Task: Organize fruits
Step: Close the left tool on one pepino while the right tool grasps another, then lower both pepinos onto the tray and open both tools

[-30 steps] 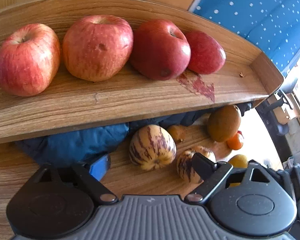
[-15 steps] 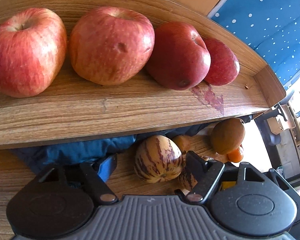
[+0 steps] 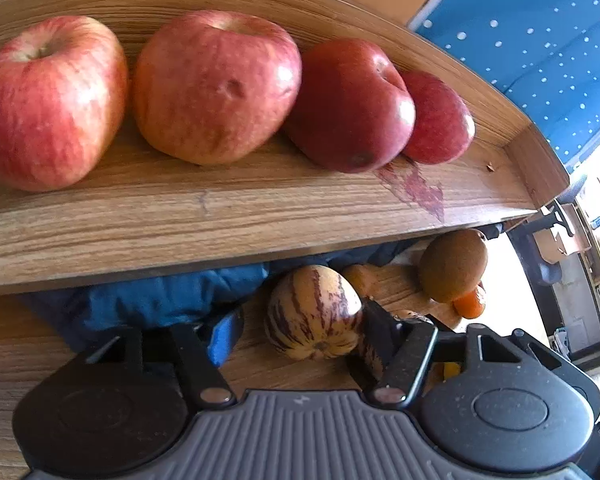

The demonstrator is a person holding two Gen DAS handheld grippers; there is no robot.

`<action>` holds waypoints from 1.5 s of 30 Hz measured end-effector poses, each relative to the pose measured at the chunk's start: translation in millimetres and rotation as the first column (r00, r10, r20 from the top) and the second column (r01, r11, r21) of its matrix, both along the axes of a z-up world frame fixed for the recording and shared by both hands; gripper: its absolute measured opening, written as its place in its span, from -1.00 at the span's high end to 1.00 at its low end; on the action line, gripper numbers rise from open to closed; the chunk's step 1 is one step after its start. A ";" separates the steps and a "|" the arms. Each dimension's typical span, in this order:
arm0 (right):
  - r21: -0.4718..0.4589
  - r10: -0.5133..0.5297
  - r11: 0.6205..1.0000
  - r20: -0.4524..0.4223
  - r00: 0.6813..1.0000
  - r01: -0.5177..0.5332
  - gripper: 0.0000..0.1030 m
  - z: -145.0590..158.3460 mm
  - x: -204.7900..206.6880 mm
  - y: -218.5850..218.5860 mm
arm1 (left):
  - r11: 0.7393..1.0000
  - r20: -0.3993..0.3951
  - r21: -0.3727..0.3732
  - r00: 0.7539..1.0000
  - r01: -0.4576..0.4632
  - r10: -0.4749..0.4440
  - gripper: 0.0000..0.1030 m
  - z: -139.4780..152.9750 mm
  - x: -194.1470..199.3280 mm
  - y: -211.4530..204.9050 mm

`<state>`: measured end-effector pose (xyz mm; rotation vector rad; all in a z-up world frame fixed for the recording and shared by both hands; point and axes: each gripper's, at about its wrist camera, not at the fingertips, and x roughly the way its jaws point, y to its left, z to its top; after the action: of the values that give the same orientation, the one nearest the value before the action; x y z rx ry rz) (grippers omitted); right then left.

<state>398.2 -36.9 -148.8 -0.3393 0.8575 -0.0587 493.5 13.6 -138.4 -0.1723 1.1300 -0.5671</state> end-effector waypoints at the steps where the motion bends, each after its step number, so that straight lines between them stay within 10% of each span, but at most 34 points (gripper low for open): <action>1: 0.004 -0.004 1.000 0.002 1.000 0.004 -0.04 0.1 -1.6 -0.3 | 1.000 0.001 -0.001 1.000 0.004 -0.004 -0.24 0.1 -0.8 -1.1; 26: 0.063 -0.093 0.994 0.126 0.988 0.086 -0.04 36.8 -132.6 -13.6 | 0.985 0.072 0.068 0.984 0.157 -0.162 -0.10 40.5 -93.4 -34.2; 45: 0.129 -0.347 0.931 0.022 0.938 0.342 -0.04 17.0 -231.5 -54.4 | 0.909 0.029 0.122 0.914 0.399 -0.405 -0.10 30.7 -195.2 -100.2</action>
<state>166.7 -91.4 -131.8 -0.0672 0.8648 -0.3375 298.3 -86.6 -107.8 0.1807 1.1482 -0.8658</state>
